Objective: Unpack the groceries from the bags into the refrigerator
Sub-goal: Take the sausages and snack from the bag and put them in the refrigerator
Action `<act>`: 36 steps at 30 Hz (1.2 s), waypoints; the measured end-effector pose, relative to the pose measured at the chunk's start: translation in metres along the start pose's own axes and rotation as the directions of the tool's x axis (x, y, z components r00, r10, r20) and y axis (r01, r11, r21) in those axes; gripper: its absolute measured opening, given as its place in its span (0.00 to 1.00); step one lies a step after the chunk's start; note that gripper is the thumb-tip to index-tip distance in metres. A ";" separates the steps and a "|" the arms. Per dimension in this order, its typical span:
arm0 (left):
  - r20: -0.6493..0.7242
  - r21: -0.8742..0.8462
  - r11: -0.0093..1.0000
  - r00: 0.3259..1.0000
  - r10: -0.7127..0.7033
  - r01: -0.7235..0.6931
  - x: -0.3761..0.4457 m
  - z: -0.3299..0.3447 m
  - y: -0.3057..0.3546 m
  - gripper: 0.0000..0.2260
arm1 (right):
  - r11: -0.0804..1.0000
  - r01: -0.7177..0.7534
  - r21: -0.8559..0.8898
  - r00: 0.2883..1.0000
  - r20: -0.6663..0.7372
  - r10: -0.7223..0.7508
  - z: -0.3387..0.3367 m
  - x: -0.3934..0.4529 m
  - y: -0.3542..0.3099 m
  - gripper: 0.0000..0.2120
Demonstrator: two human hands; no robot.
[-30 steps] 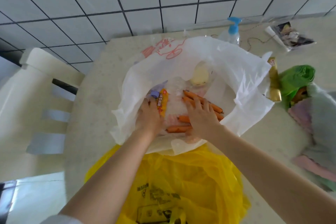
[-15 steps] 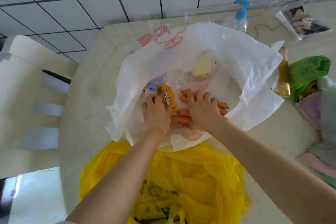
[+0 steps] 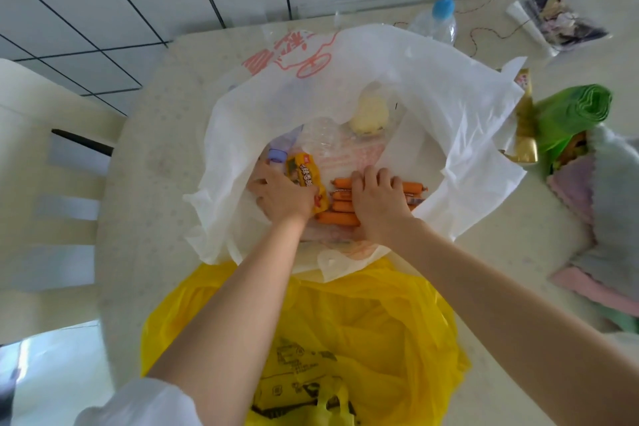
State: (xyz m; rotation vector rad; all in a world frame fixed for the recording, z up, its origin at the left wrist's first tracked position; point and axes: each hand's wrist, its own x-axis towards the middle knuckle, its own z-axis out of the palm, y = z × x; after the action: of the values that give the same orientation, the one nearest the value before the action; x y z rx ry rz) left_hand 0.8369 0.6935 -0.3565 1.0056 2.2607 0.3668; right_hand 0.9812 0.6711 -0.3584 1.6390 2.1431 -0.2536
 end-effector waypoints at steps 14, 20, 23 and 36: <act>0.123 -0.129 0.992 0.992 0.023 -0.007 -0.016 -0.008 -0.005 0.45 | 0.995 0.015 0.096 1.000 -0.014 -0.014 0.000 -0.001 0.017 0.25; 0.155 -0.349 0.937 0.987 0.035 0.021 -0.024 -0.031 0.015 0.34 | 0.911 -0.112 0.396 0.994 0.053 0.099 -0.010 0.013 0.033 0.22; 0.204 -0.557 0.829 0.976 0.076 0.052 -0.035 -0.045 0.025 0.34 | 0.772 -0.105 0.627 0.993 0.021 0.117 -0.028 0.011 0.039 0.23; 0.562 -0.827 0.310 0.689 0.457 0.470 -0.135 -0.124 -0.017 0.08 | -0.134 0.099 0.986 0.983 -0.076 0.169 -0.123 -0.133 0.001 0.21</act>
State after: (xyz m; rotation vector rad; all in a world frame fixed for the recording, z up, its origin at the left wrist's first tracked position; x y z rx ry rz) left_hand 0.8156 0.5819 -0.2114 0.2932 0.8667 0.9714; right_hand 0.9827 0.6038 -0.1906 2.4177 1.8415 -2.4483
